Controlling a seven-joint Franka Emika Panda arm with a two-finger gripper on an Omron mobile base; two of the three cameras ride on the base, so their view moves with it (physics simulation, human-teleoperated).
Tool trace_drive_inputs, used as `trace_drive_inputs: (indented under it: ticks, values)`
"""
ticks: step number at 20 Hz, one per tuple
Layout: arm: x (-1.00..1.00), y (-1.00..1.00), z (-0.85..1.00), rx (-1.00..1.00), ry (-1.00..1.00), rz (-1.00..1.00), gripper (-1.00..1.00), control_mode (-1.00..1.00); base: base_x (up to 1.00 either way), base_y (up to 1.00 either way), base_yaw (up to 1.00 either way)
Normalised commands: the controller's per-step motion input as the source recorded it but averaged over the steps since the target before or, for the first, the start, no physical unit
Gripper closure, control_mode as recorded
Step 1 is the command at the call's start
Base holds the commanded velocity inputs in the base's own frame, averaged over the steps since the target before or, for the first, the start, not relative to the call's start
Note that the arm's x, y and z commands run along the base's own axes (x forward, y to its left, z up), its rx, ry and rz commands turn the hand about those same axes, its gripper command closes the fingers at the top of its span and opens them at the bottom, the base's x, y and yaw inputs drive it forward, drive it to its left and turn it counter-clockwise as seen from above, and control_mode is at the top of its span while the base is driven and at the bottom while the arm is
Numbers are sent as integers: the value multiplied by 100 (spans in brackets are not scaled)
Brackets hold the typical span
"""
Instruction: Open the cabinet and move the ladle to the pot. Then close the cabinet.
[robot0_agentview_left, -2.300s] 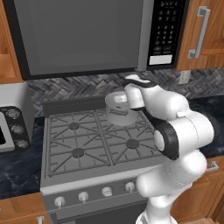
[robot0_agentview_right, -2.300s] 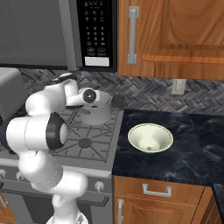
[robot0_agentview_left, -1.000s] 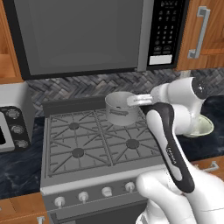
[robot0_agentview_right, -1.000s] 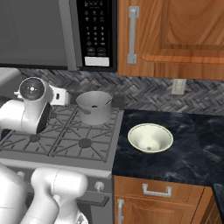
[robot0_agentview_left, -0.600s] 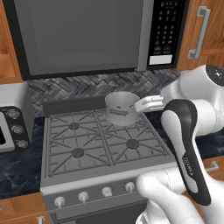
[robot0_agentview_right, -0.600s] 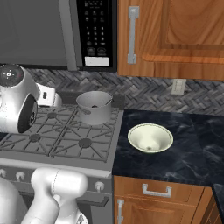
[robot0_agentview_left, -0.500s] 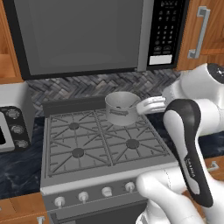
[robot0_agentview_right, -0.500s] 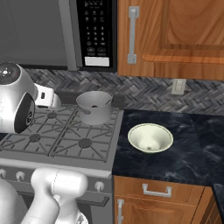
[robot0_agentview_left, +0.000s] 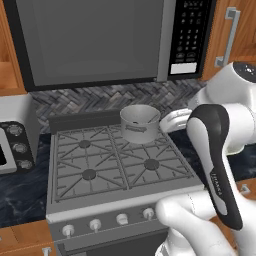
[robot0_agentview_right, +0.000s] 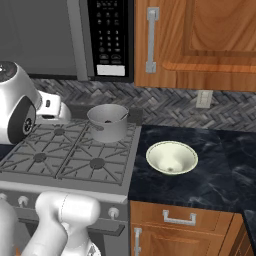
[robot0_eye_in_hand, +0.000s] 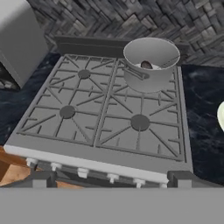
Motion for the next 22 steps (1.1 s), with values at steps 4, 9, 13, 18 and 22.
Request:
trace_drive_inputs:
  ticks: [4,9,13,18,22]
  values:
    - [-1,-2,0,0,0,0,-100,-100,0,0,0]
    - [0,0,0,0,0,0,-100,100,-84,-14,0]
    - [0,0,0,0,0,0,-100,100,-100,35,0]
    - [0,0,0,0,0,0,-100,100,-43,99,-2]
    - [0,0,0,0,0,0,-100,100,4,99,-7]
